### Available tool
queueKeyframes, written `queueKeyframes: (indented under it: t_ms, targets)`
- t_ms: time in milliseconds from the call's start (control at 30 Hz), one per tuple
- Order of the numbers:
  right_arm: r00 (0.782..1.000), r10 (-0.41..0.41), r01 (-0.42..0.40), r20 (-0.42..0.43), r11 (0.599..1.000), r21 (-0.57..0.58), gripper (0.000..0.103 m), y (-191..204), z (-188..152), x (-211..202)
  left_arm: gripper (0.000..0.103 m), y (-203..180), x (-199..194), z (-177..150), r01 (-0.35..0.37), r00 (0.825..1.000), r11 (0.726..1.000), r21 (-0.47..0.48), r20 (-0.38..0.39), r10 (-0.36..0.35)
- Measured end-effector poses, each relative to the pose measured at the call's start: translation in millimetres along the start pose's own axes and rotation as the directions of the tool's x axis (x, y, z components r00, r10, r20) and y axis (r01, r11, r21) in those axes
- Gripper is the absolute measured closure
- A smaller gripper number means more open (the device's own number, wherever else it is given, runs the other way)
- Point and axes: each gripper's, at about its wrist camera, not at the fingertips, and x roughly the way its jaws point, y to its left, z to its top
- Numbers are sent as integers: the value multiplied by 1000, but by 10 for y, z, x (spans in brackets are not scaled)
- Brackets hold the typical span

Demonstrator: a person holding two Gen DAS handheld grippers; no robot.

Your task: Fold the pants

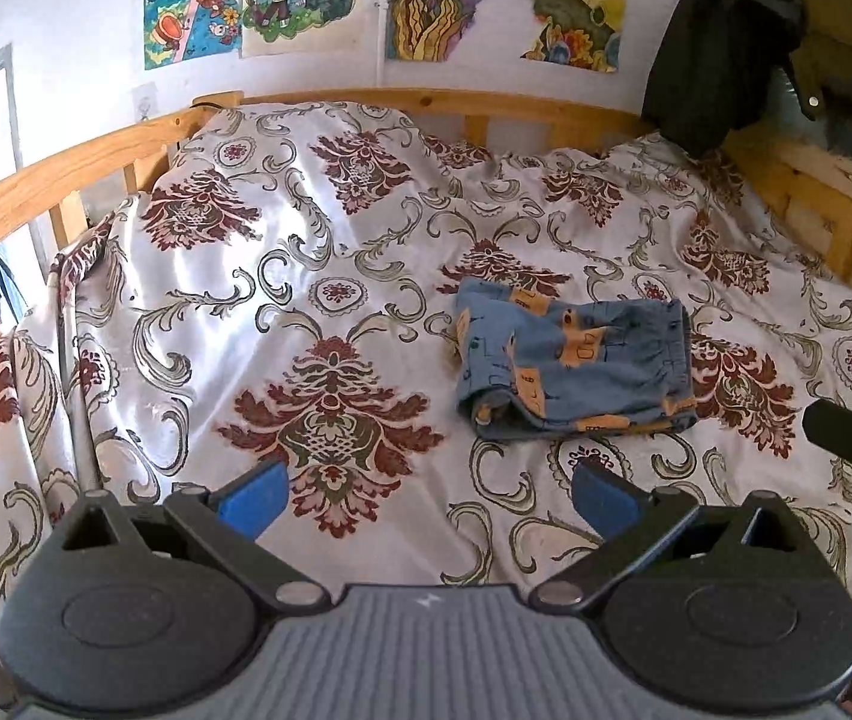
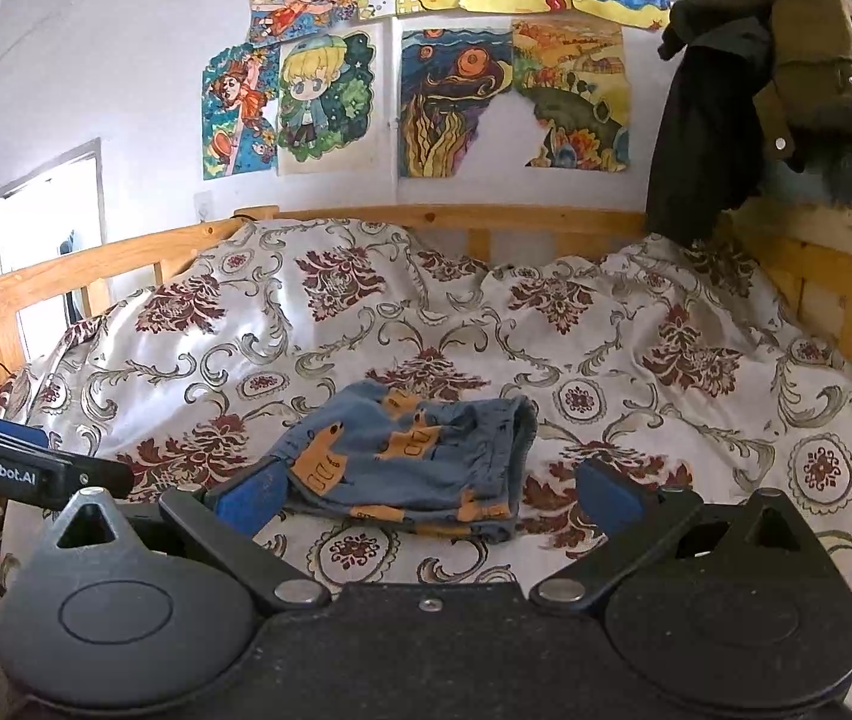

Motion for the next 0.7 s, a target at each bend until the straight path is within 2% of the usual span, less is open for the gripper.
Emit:
queueKeyframes:
  t_ms: [300, 467, 700]
  targets:
    - [1000, 0, 0, -15, 1000, 1, 1, 9, -23, 37, 0, -5, 25, 2, -7, 1000, 1000, 5, -24, 7]
    - [1000, 4, -4, -21, 1000, -1, 1, 23, -32, 49, 0, 8, 19, -10, 44, 999, 999, 18, -32, -43]
    - [1000, 9, -9, -22, 1000, -3, 1, 31, -35, 45, 0, 31, 29, -9, 47, 998, 999, -3, -45, -47]
